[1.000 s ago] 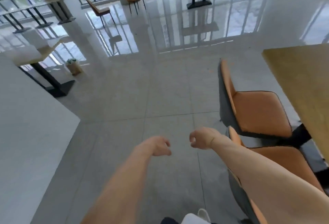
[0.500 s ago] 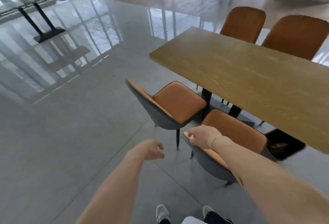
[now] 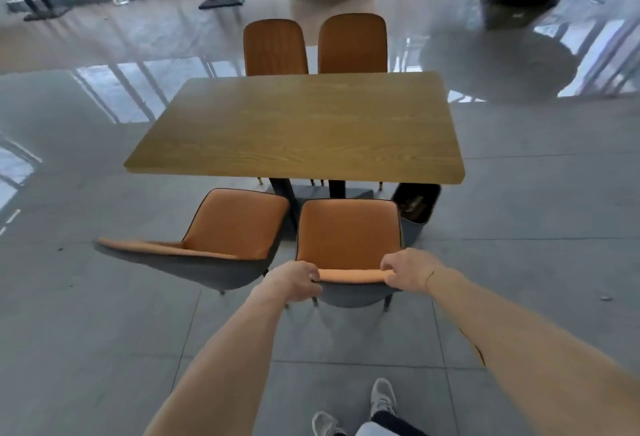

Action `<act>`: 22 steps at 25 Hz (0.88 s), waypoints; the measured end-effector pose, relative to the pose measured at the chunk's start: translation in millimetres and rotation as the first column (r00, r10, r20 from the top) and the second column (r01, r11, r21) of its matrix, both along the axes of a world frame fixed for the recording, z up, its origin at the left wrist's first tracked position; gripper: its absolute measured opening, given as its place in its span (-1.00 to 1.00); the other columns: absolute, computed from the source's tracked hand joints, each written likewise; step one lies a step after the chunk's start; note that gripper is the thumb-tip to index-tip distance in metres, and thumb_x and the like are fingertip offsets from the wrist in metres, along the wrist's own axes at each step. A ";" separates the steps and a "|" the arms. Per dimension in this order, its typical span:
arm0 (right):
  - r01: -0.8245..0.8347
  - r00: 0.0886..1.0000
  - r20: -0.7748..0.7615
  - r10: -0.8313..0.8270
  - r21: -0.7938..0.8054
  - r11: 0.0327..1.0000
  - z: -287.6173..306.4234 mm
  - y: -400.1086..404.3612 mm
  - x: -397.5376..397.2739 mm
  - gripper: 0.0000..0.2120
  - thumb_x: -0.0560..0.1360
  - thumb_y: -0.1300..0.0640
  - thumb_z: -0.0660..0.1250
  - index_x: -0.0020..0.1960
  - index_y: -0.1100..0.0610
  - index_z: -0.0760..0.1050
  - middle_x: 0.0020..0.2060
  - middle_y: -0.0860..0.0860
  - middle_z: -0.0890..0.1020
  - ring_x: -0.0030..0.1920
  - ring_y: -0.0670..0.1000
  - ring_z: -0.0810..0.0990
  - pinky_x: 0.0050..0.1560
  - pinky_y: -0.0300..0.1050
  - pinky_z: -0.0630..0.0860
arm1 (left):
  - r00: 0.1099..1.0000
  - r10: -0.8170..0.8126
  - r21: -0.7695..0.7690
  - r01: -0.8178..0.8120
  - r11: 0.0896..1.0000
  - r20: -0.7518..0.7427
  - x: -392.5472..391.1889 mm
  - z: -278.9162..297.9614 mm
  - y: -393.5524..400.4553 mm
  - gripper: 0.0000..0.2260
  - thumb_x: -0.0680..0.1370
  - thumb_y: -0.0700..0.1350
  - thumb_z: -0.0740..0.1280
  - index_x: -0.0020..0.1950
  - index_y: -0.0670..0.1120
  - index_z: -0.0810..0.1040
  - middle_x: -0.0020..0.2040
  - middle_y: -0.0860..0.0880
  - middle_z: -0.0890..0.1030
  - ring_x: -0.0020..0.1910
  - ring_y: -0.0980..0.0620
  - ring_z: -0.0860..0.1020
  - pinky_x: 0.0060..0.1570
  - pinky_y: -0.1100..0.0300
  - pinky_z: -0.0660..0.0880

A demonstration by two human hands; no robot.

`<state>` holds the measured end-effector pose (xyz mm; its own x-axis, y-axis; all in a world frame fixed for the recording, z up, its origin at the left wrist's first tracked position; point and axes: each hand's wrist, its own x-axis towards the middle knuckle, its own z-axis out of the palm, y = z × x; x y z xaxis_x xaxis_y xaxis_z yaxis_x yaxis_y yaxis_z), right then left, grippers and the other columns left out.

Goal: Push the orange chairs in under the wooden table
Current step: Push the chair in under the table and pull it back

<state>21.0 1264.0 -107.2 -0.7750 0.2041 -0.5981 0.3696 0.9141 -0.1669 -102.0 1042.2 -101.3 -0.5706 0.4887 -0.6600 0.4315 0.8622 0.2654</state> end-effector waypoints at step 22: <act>0.038 0.998 0.058 -0.035 -0.053 0.998 -64.6 -23.8 -10.1 -0.33 0.48 -0.47 0.03 0.51 -0.25 0.08 0.49 -0.10 0.30 0.46 0.06 0.24 0.39 0.32 0.17 | 0.946 -0.261 0.131 0.288 0.949 -0.191 -20.1 -85.6 -13.8 -0.44 0.52 0.44 0.00 0.48 0.31 0.16 0.49 0.09 0.25 0.46 -0.05 0.12 0.41 -0.22 -0.05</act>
